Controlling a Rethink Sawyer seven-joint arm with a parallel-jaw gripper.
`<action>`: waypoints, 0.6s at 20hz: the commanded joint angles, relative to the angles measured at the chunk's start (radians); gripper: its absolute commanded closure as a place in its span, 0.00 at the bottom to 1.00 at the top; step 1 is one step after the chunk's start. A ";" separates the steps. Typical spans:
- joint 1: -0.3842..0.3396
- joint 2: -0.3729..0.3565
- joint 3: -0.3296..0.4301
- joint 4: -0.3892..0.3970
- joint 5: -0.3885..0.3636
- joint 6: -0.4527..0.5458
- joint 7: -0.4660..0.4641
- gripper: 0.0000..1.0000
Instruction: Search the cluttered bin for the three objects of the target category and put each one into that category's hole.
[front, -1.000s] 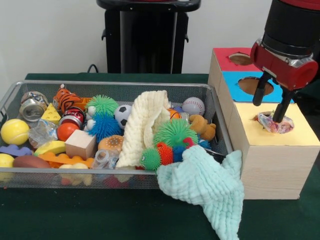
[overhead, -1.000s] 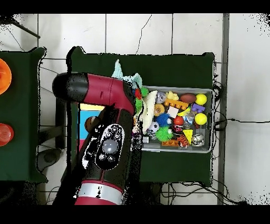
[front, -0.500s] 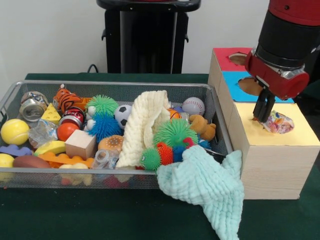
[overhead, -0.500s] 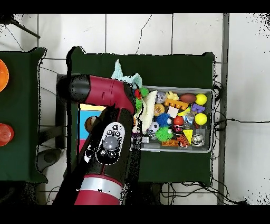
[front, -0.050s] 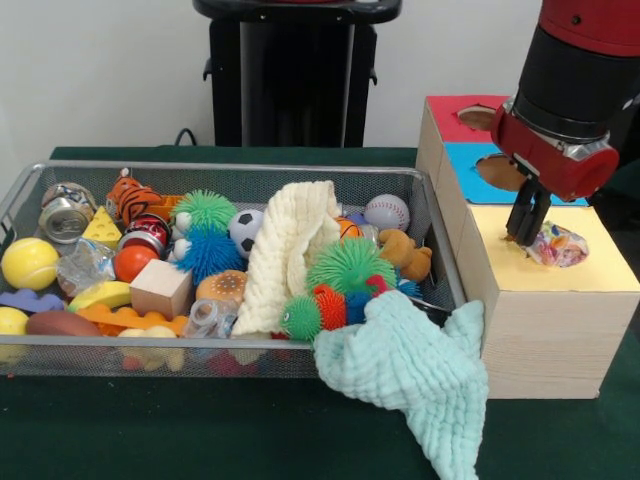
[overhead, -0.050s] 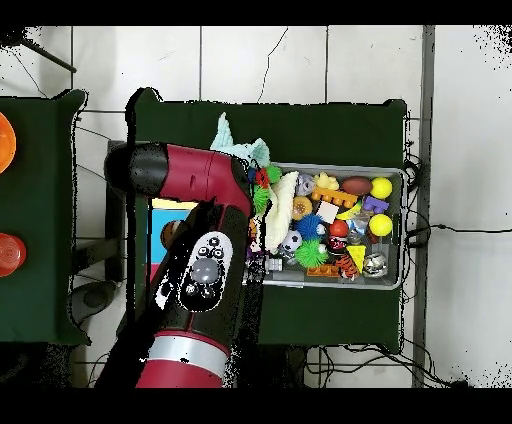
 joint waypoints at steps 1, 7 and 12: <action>0.004 0.003 0.042 0.052 0.026 0.079 0.192 1.00; 0.012 -0.005 0.097 0.101 0.090 0.057 0.209 1.00; -0.002 0.041 0.103 0.108 0.069 -0.013 0.130 1.00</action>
